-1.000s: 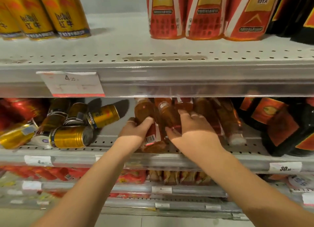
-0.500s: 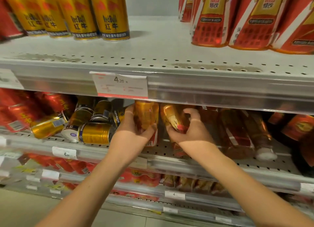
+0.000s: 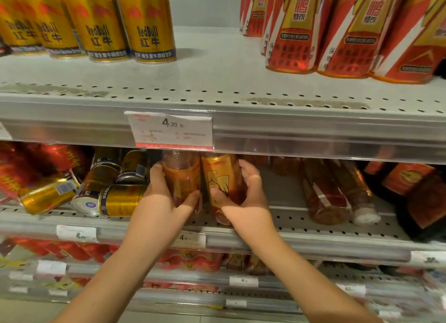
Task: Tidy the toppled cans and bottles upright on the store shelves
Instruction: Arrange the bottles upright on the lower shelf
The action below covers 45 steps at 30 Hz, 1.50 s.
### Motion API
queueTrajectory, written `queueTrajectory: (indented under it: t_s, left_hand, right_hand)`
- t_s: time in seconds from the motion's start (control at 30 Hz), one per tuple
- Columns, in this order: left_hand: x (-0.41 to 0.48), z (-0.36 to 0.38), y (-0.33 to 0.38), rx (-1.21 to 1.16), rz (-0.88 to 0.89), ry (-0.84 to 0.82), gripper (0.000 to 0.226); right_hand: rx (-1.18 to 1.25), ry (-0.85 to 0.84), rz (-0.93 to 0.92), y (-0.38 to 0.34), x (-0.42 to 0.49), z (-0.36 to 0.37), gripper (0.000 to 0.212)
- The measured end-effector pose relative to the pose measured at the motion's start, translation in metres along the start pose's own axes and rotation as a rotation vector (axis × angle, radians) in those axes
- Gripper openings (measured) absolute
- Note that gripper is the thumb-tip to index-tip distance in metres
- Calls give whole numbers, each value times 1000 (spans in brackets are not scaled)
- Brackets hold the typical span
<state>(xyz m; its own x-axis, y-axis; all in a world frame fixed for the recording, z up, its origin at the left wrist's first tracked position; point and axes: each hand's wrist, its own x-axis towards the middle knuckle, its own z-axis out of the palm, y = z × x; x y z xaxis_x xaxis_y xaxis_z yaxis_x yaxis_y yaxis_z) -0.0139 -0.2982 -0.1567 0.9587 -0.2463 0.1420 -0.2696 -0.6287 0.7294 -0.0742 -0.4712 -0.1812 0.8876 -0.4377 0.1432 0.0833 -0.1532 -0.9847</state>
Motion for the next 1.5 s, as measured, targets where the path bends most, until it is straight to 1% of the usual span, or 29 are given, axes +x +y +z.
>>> queueTrajectory:
  t_s: [0.13,0.2,0.3,0.4,0.53,0.63,0.7,0.73,0.77,0.8,0.83,0.9,0.93,0.97,1.03,1.1,1.2,1.27,1.3,1.33,1.4,1.5]
  left_hand:
    - [-1,-4,1,22,21,-3,80]
    - [0,-6,0,24,37,3,78]
    - [1,-7,-1,34,36,-4,77]
    - [2,-7,-1,30,31,-3,77]
    - [3,-7,-2,40,26,-17,78]
    - [1,-9,2,61,10,-18,77]
    - [-9,-13,7,77,6,36,75]
    - [-17,-15,10,73,29,97,65]
    - [-28,-14,15,61,74,164,49]
    - [-40,-11,21,45,120,203,33]
    - [-53,-6,30,32,152,196,23]
    - [-70,17,50,-15,184,88,13]
    - [-73,31,59,-41,185,17,11]
    - [-74,47,70,-57,187,-48,12]
    - [-69,82,98,-85,151,-146,21]
    - [-56,119,127,-70,63,-197,29]
    - [-30,168,170,-69,-156,-297,53]
    - [-20,193,191,-94,-248,-371,67]
    - [-18,201,198,-76,-261,-403,69]
    - [-17,206,202,-50,-264,-426,66]
    - [-16,211,202,-27,-273,-424,52]
    - [-24,205,194,-61,-290,-337,41]
  right_hand:
    - [-32,4,-27,-1,-10,-7,73]
    - [-108,-15,-27,-1,-22,-14,74]
    - [-284,-18,18,-1,-35,-24,80]
    - [-357,-17,50,-4,-26,-19,76]
    - [-454,-69,198,-11,6,-3,97]
    - [-519,-118,188,-15,15,-4,99]
    - [-560,-123,152,-17,5,-21,93]
    - [-584,-112,119,-18,-3,-35,84]
    - [-614,-89,72,-20,-11,-54,71]
    - [-646,-55,14,-23,-19,-75,60]
    - [-672,-8,-47,-27,-26,-97,49]
    - [-699,124,-160,-33,-31,-142,34]
    - [-714,195,-193,-34,-30,-161,32]
    - [-733,255,-191,-33,-29,-181,32]
    - [-787,317,-117,-27,-26,-215,37]
    - [-850,297,-2,-20,-24,-239,49]
    - [-897,196,188,-8,-27,-259,64]
    - [-852,127,247,0,-30,-263,69]
    - [-841,98,241,4,-32,-264,71]
    - [-848,74,223,7,-33,-265,74]
    - [-855,39,201,10,-33,-267,79]
    - [-793,-13,222,6,-33,-270,81]
